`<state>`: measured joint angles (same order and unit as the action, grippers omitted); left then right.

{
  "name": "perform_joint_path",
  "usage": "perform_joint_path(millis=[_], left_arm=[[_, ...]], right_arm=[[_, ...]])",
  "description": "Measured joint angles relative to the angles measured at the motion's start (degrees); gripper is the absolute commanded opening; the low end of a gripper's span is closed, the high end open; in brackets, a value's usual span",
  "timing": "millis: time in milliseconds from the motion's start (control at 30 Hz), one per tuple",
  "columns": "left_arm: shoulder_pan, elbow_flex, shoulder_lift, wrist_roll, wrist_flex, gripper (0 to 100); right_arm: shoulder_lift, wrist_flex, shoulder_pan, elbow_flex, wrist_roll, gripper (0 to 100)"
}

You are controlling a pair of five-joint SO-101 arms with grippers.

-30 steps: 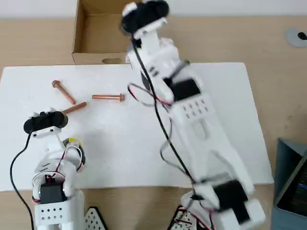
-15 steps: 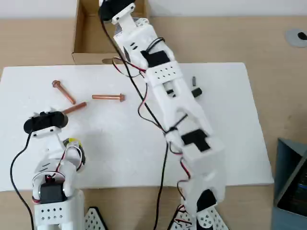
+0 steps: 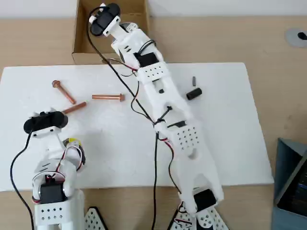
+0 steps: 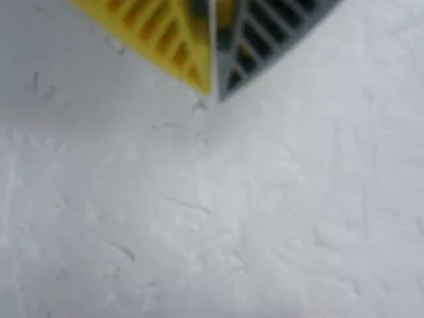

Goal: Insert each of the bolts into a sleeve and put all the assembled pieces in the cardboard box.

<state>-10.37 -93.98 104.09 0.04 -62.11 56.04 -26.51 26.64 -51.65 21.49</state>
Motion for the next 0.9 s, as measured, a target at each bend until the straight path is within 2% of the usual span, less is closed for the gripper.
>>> perform_joint_path(millis=[100,500,700,800,900], left_arm=[[0.0,0.0,0.0,0.0,0.0,0],[0.0,0.0,0.0,0.0,0.0,0],[0.0,0.0,0.0,0.0,0.0,0],[0.0,0.0,0.0,0.0,0.0,0],[0.0,0.0,0.0,0.0,0.0,0]], right_arm=[[1.4,-2.8,0.0,-2.8,0.0,15.1],[2.5,-6.2,0.0,-8.7,0.0,12.9],[2.5,-8.1,0.0,-9.4,0.0,5.3],[2.5,-13.0,0.0,-13.5,0.0,0.7],[2.5,-18.6,0.0,-18.7,0.0,0.9]])
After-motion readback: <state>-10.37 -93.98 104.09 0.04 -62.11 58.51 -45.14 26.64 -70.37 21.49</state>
